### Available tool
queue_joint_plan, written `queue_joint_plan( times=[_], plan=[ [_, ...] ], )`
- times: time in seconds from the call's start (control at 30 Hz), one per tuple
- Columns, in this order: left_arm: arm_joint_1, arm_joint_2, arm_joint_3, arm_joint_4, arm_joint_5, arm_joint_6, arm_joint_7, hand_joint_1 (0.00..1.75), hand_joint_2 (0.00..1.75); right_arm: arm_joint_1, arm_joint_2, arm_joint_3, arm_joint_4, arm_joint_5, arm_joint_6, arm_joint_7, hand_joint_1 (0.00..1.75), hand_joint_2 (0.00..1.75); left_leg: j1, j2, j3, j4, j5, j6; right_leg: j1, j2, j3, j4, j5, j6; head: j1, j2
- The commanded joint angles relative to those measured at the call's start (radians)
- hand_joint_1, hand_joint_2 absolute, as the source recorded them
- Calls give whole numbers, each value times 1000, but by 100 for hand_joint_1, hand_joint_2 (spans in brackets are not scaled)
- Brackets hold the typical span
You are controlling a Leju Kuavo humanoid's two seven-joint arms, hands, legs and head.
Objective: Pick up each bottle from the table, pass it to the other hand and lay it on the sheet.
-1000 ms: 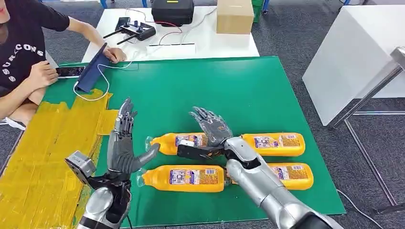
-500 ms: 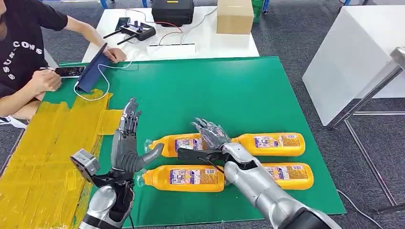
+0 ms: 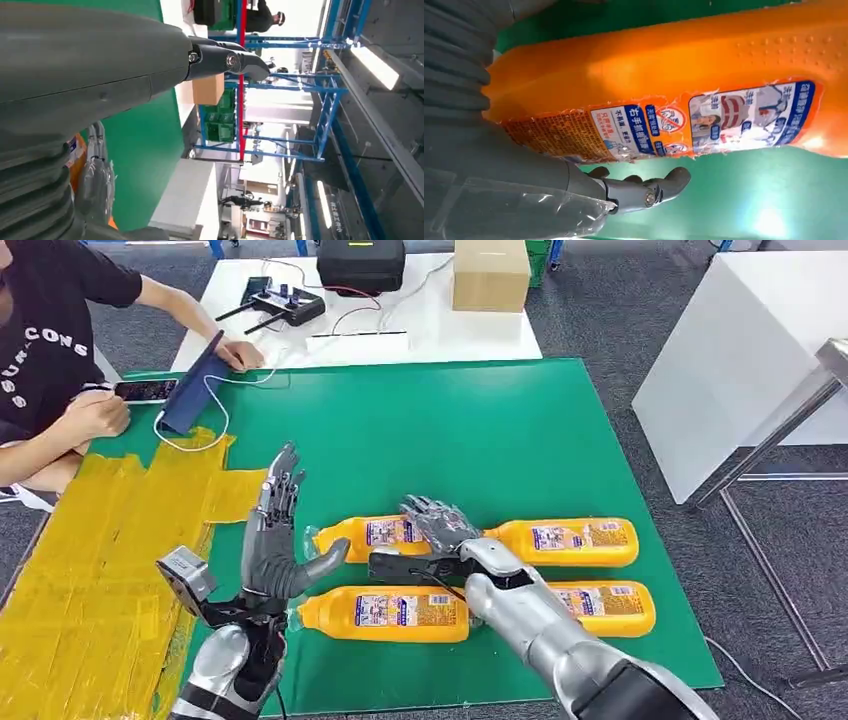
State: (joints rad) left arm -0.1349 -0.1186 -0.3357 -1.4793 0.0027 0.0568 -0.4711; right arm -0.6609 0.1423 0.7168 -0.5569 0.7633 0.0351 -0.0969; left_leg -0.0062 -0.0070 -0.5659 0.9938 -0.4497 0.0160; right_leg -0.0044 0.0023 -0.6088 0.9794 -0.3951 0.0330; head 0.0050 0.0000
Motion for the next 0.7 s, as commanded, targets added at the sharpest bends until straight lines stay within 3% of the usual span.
queue_joint_plan(
  times=[0.03,0.17,0.2,0.23,0.27,0.43,0.7],
  plan=[
    [-53,2,-24,96,15,-3,1,0,175,-49,4,94,171,11,64,25,14,175,2,-2,7,-1,-2,-2,2,-3,9,-3,-2,-1,0,0],
    [-53,2,-24,96,15,-3,1,0,175,-49,4,94,171,11,64,25,14,175,0,-2,5,-1,0,-1,0,-2,5,-1,-1,0,0,0],
    [-53,2,-24,95,17,-3,0,0,175,-51,5,96,169,11,64,25,47,175,1,-2,6,-1,0,-1,1,-3,8,-2,-1,0,0,0],
    [-52,3,-23,95,18,-2,-1,0,175,-51,6,97,169,11,63,25,99,175,1,-2,6,-1,0,-1,1,-3,7,-2,-1,0,0,0],
    [-52,3,-23,95,19,-2,-1,0,175,-52,7,98,168,11,62,25,140,175,1,-2,7,-1,-1,-1,1,-3,8,-2,-1,0,0,0],
    [-43,5,-22,89,22,-1,-2,0,175,-50,6,84,148,-3,25,26,175,175,1,-2,8,-1,-1,-1,1,-3,9,-2,-1,0,0,0],
    [-18,6,-12,53,17,5,0,0,175,-1,0,-13,52,-54,-165,5,175,175,0,-1,6,-1,0,-1,1,-1,7,-1,-1,0,0,0]
  ],
)
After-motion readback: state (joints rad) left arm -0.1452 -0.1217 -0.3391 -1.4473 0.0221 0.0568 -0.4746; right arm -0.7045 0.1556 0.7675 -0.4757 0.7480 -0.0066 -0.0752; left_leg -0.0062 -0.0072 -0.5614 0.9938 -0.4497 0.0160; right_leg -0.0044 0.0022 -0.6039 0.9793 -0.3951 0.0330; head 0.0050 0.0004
